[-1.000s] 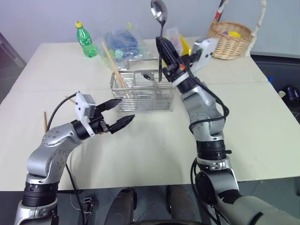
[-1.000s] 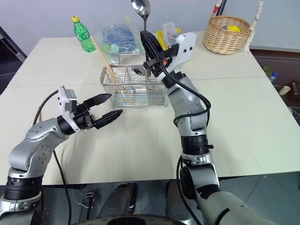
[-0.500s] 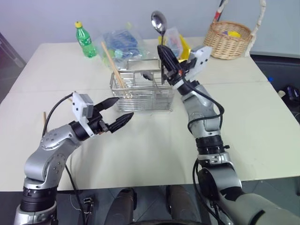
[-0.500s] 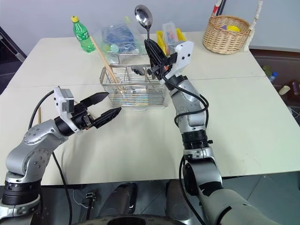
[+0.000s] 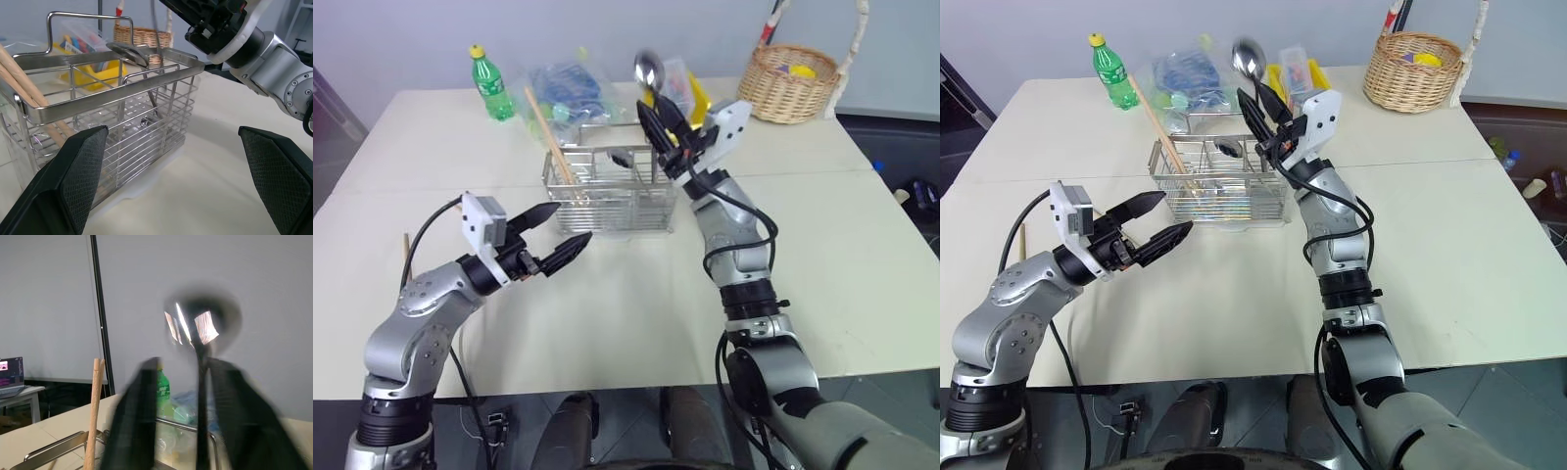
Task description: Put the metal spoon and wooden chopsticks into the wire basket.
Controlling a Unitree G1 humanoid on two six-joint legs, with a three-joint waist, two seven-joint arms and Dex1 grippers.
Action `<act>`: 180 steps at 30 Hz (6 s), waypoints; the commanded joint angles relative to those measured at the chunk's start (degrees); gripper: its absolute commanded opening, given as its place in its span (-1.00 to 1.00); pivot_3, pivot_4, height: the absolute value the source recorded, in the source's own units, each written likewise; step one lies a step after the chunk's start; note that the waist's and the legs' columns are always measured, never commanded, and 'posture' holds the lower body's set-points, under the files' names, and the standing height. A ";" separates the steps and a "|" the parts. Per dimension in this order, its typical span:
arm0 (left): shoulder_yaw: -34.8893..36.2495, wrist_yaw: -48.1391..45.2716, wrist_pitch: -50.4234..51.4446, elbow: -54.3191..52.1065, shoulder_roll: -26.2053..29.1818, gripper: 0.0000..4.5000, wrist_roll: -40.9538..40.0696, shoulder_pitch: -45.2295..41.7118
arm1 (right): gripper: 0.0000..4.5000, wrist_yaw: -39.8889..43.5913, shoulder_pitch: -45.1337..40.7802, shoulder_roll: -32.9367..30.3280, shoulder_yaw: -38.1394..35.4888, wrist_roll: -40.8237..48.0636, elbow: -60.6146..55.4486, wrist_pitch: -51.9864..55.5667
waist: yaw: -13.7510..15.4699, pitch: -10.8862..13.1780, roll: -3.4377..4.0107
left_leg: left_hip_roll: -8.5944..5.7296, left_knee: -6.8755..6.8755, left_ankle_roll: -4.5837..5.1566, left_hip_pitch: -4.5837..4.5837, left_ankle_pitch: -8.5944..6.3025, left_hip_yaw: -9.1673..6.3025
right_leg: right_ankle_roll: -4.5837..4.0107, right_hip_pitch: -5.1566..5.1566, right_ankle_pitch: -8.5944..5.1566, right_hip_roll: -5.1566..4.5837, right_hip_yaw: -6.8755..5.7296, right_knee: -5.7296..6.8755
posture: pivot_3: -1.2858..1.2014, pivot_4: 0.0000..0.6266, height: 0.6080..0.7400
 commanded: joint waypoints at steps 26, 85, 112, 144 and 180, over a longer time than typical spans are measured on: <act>5.93 6.27 -2.74 -0.39 -2.01 1.00 1.58 3.90 | 0.96 0.77 8.10 -20.32 -3.54 9.77 -36.40 27.33 | 0.27 0.01 0.00 | 0.00 -0.03 0.01 -0.05 -0.01 -0.01 | 0.00 0.02 -0.01 -0.02 0.00 -0.11 | 0.03 -0.52 1.00; 12.26 56.16 12.78 18.24 -20.15 1.00 24.39 -22.54 | 0.96 12.87 53.35 -31.57 -8.59 13.85 -54.63 22.66 | 3.26 -0.05 -0.23 | -0.03 0.16 0.08 -0.21 -0.05 0.05 | 0.26 0.33 0.11 -0.04 -0.10 -0.80 | 0.03 -0.52 1.00; 16.58 79.55 23.70 48.77 -24.18 1.00 33.20 -41.06 | 0.96 10.48 52.63 -30.13 -6.53 12.19 -54.96 22.76 | 2.85 -0.07 -0.39 | -0.08 0.19 0.04 -0.06 -0.03 0.04 | 0.36 0.45 0.16 -0.06 -0.08 -0.75 | 0.03 -0.52 1.00; 20.52 76.62 27.05 42.59 -25.72 -0.98 30.91 -32.74 | 1.00 9.43 49.98 -30.88 -7.73 12.75 -53.70 24.25 | 1.40 -0.99 0.17 | -0.07 0.16 0.03 0.26 -0.04 0.09 | 0.40 0.71 0.13 -0.07 -0.05 -0.72 | 0.03 -0.52 1.00; 11.70 0.87 -14.44 44.17 -0.43 -0.98 9.55 -52.72 | 1.00 12.99 55.16 -33.65 -12.17 17.18 -58.33 23.38 | 2.76 -0.69 -0.63 | -0.08 0.16 -0.09 -0.08 0.03 0.03 | 0.37 0.47 0.14 -0.10 -0.08 -0.77 | 0.03 -0.52 1.00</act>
